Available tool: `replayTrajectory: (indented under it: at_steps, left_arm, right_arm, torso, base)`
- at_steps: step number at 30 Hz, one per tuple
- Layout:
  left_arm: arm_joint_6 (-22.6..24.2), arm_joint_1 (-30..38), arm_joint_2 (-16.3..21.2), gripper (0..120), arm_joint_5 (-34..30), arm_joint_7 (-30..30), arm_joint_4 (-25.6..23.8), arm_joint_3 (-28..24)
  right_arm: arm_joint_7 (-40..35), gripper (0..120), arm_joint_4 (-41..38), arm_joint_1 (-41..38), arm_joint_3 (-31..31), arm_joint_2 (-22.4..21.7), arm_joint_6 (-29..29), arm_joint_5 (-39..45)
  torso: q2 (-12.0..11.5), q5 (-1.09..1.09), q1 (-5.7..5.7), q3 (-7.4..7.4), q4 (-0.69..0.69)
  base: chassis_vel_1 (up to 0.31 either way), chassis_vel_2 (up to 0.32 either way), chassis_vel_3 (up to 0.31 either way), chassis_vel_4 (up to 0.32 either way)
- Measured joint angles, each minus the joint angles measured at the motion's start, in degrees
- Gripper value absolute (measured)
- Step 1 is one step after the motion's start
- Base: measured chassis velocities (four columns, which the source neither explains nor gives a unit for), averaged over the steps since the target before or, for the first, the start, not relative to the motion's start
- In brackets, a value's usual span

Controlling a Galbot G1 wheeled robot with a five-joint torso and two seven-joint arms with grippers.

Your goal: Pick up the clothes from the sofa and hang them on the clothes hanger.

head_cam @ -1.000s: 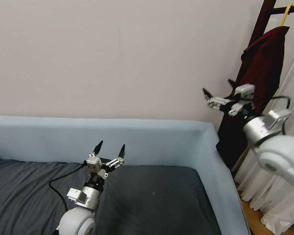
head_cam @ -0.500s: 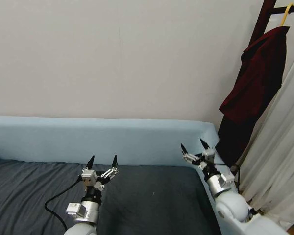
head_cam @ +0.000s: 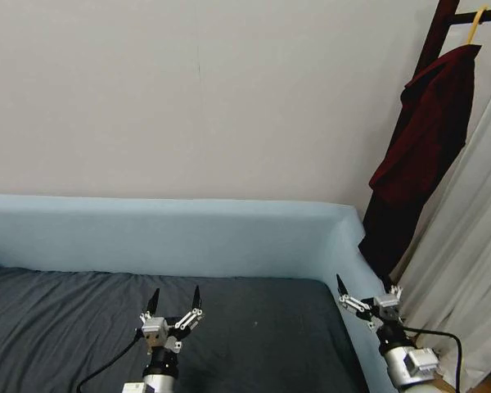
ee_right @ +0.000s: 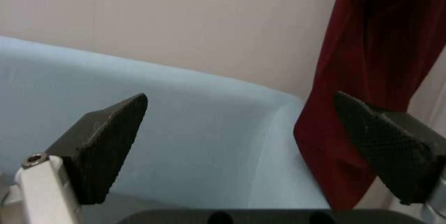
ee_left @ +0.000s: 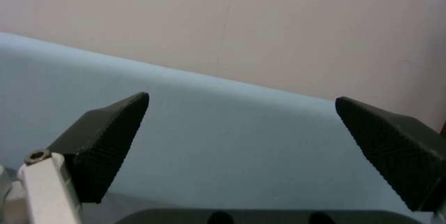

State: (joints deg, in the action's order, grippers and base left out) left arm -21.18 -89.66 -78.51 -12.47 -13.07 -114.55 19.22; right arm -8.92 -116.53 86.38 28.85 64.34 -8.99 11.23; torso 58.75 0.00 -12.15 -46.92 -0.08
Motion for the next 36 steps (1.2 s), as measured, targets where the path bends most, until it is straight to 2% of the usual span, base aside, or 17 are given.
replayTrajectory:
  at_steps: [3,7,11,14,36]
  left_arm:
    - [-0.06,-3.45,-0.23,100,0.12,-0.12,-2.96,0.73]
    - [-0.03,-4.97,0.10,100,-0.25,-0.17,-4.52,1.33]
    - [0.93,-5.77,0.81,100,-0.92,-0.31,-5.11,1.75]
    - [4.37,-6.71,2.14,100,-3.22,-0.89,-6.36,1.72]
    - [5.13,-6.60,2.45,100,-3.77,-1.00,-6.51,1.67]
  right_arm:
    - [-1.92,100,-4.13,2.98,0.01,1.96,3.03,-0.45]
    - [-2.80,100,-5.74,3.74,-0.38,2.78,3.67,-1.37]
    - [-2.37,100,-5.25,3.15,-0.42,3.11,2.56,-1.69]
    - [-0.67,100,-3.39,2.45,0.47,3.79,-0.36,-2.59]
    - [-0.43,100,-2.70,2.11,0.81,4.04,-0.85,-2.86]
  torso:
    - [0.00,0.00,0.00,0.00,0.00]
    - [0.00,0.00,0.00,0.00,0.00]
    - [0.00,-0.01,0.00,-0.01,0.01]
    - [0.00,0.00,0.00,-0.02,0.01]
    - [-0.01,0.00,-0.01,-0.01,0.00]
  base:
    - [0.000,0.000,0.000,0.000]
    - [0.000,0.000,0.000,0.000]
    - [0.000,0.000,0.000,0.000]
    - [0.000,0.000,0.000,0.000]
    - [0.000,0.000,0.000,0.000]
